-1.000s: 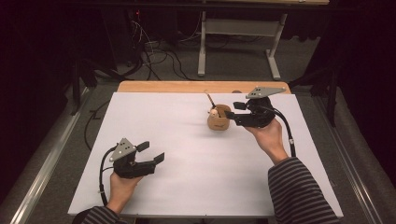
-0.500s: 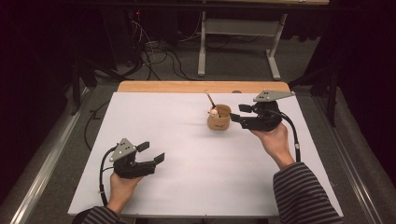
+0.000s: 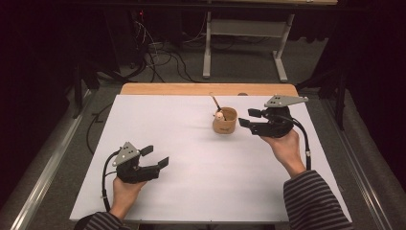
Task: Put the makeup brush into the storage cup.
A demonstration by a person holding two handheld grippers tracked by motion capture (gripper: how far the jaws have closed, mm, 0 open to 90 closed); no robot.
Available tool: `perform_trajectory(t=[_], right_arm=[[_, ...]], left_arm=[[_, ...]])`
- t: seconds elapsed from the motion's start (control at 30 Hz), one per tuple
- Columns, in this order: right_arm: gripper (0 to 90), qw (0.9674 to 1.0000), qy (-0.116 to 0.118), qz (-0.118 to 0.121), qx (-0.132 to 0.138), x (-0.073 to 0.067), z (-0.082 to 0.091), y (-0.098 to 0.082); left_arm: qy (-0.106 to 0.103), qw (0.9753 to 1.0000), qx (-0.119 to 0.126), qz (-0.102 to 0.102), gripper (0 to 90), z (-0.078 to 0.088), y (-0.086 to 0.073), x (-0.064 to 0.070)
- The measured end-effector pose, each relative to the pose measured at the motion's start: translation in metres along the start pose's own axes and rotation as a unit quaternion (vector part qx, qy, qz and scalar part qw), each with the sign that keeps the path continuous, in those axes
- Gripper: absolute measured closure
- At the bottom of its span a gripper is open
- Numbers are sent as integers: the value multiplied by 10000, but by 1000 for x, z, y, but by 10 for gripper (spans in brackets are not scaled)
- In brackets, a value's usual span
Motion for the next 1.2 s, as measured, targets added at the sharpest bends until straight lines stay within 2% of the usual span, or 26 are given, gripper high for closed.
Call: perform_trajectory(t=[0.43,0.6,0.9,1.2], right_arm=[[481,10000,11,32,64,0,16,-8],[481,9999,56,-46,75,-2,18,-12],[482,9997,33,-41,217,-2,28,-10],[482,9997,35,-101,231,-2,38,-15]], left_arm=[[-6,10000,6,8,237,-1,0,0],[-6,10000,2,-1,237,0,0,0],[-2,10000,1,-9,238,0,0,1],[-6,10000,4,-10,237,0,0,1]])
Point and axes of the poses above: each handheld gripper's, and its own axes: z roughly backward along the jaws, y roughly out of its top, x roughly to its right, the point moved 7 cm from there along -z, roughly forward along the jaws, and after that the axes turned 12 degrees about -y, right-handed, at the moved point
